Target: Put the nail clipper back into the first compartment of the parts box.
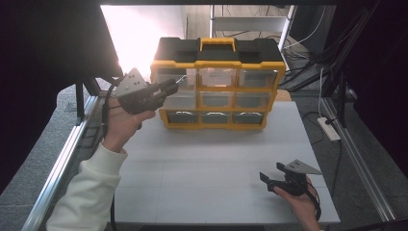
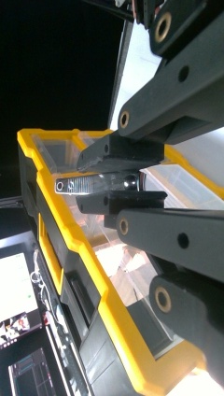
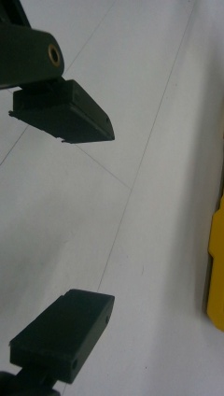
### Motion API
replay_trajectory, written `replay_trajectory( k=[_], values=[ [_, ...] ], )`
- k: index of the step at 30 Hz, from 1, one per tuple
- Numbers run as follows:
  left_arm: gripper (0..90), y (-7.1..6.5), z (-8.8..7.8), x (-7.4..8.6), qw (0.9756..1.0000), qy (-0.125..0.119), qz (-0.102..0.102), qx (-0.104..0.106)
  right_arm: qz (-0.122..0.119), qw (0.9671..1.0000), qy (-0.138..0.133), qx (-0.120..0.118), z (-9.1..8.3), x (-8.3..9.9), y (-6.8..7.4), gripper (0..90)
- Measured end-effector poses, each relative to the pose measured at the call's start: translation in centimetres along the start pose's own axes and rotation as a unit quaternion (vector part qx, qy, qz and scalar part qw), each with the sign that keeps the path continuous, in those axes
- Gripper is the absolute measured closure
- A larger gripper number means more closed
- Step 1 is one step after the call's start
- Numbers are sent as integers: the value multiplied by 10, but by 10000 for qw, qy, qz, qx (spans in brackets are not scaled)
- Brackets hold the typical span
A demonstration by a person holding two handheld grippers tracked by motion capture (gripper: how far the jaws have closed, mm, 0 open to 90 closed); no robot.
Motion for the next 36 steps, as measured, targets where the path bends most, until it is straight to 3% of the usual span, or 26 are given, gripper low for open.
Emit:
replay_trajectory(
  k=[8, 17, 36],
  values=[
    [792, 8, 8, -4, 9999, 104, 10, -89, -10, 10000, 8, -5, 0, 0, 1, 179],
    [792, 21, 15, -1, 9995, 173, -149, -199, -5, 10000, 16, -4, 0, 0, 0, 179],
    [791, 32, 25, 0, 9987, 317, -242, -308, 10, 10000, 11, -16, 1, 0, 0, 179]
  ],
)
Point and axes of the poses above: each handheld gripper's, and its own axes: z roughly forward along the jaws, x roughly out of its underside, y roughly to its left, the point moved 6 cm from there along z, roughly forward along the jaws, and after that the axes turned 11 degrees about y, right-handed, at the moved point
